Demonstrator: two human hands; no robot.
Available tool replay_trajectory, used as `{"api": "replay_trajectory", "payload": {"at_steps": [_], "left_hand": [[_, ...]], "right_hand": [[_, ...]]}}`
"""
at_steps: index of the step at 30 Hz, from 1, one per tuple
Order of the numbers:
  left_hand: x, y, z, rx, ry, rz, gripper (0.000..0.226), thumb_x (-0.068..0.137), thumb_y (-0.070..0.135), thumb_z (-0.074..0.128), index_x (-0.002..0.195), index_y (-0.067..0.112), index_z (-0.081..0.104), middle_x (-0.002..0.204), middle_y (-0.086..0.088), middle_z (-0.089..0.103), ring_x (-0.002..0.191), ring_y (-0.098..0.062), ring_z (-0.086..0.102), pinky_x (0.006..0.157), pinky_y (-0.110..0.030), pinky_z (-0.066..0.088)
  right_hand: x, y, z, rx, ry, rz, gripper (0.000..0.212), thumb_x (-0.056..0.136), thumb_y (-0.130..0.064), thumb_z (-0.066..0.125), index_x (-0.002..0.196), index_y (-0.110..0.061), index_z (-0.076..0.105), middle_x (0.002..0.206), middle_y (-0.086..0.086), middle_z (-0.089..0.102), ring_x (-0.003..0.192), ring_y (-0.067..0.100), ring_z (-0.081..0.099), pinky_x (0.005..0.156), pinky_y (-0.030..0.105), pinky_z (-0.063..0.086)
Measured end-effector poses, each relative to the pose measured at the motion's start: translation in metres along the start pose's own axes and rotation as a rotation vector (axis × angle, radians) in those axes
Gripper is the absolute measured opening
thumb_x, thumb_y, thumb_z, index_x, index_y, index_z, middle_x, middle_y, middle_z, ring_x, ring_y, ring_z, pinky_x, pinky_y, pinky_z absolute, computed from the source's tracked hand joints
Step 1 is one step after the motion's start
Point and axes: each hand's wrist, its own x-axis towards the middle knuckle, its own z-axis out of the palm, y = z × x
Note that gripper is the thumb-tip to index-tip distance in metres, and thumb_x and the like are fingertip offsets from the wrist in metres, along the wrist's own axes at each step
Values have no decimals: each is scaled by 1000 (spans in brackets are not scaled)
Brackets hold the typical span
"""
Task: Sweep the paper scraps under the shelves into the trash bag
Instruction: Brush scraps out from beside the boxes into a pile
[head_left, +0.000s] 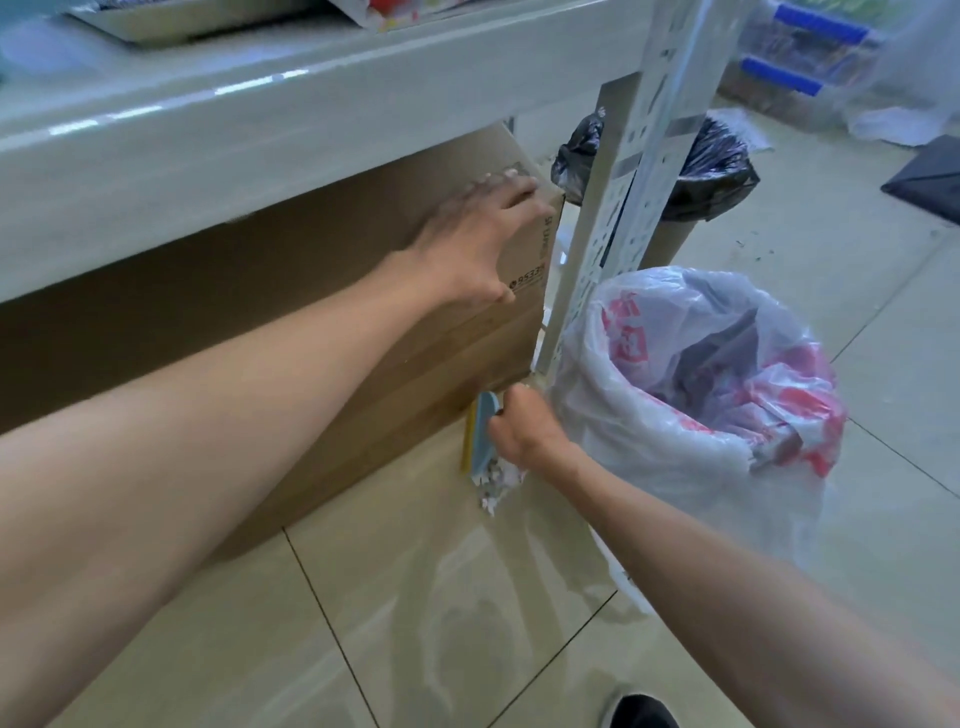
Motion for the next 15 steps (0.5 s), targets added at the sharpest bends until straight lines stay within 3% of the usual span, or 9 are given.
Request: {"api": "replay_trajectory", "payload": {"at_steps": [3, 7, 10, 15], "left_hand": [[10, -1, -2, 25, 32, 22, 105, 64, 37, 90, 151, 29, 32, 157, 2, 31, 143, -23, 30, 116, -39, 22], [24, -5, -2, 69, 6, 29, 103, 65, 37, 88, 150, 29, 32, 157, 0, 29, 144, -24, 27, 116, -41, 23], [26, -7, 3, 46, -7, 8, 103, 67, 34, 87, 152, 32, 28, 160, 2, 23, 147, -24, 21, 117, -41, 21], [26, -9, 5, 27, -7, -15, 102, 67, 32, 87, 150, 37, 28, 160, 7, 22, 146, -23, 24, 112, -45, 29]], "right_hand": [[1, 6, -2, 42, 54, 39, 12, 79, -11, 49, 80, -4, 58, 78, 12, 62, 71, 30, 63, 61, 39, 57], [4, 12, -6, 32, 84, 47, 11, 77, -11, 50, 66, -12, 48, 65, 4, 53, 63, 26, 58, 47, 27, 41], [7, 19, -12, 56, 89, 51, 13, 77, -12, 50, 65, -14, 45, 64, 4, 51, 63, 27, 59, 52, 31, 45], [12, 38, -24, 60, 131, 73, 18, 84, -19, 55, 70, -14, 44, 62, -1, 42, 60, 17, 48, 58, 29, 38]]}}
